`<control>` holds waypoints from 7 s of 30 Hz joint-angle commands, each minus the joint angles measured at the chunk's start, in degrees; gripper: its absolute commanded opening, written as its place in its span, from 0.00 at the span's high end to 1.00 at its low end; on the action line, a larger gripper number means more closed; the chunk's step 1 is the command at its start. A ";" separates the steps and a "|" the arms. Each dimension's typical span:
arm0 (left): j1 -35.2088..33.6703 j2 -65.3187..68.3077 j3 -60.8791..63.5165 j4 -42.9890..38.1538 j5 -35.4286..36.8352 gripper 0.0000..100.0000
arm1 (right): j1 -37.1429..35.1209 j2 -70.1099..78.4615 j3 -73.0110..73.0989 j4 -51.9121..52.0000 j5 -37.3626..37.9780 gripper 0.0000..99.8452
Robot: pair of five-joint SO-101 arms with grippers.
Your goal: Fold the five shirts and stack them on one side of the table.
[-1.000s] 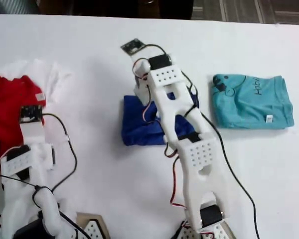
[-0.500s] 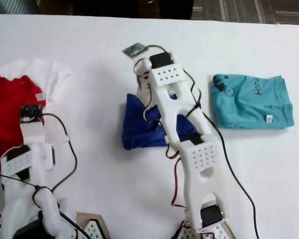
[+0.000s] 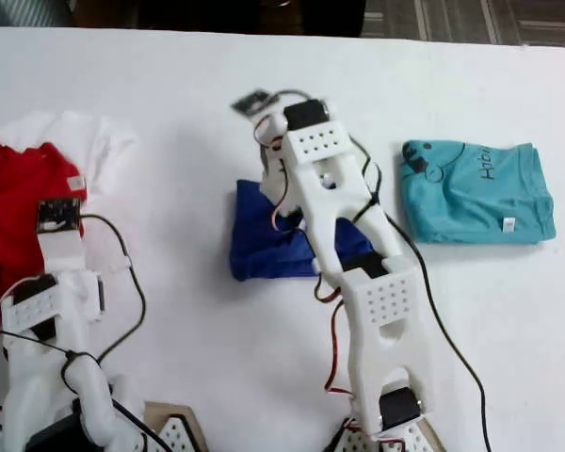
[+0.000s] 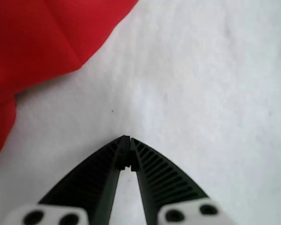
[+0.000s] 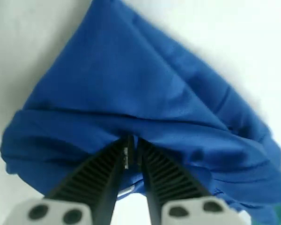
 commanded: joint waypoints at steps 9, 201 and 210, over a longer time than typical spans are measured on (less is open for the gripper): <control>-0.62 -1.49 -0.22 -0.70 0.44 0.97 | 6.37 -12.26 9.14 1.19 3.69 0.98; 35.34 88.18 -135.96 51.87 15.21 0.97 | 10.86 -46.20 63.12 -34.51 -1.32 0.98; 29.01 84.92 -142.20 58.55 12.84 0.97 | 3.03 -50.33 59.52 -29.41 -0.79 0.97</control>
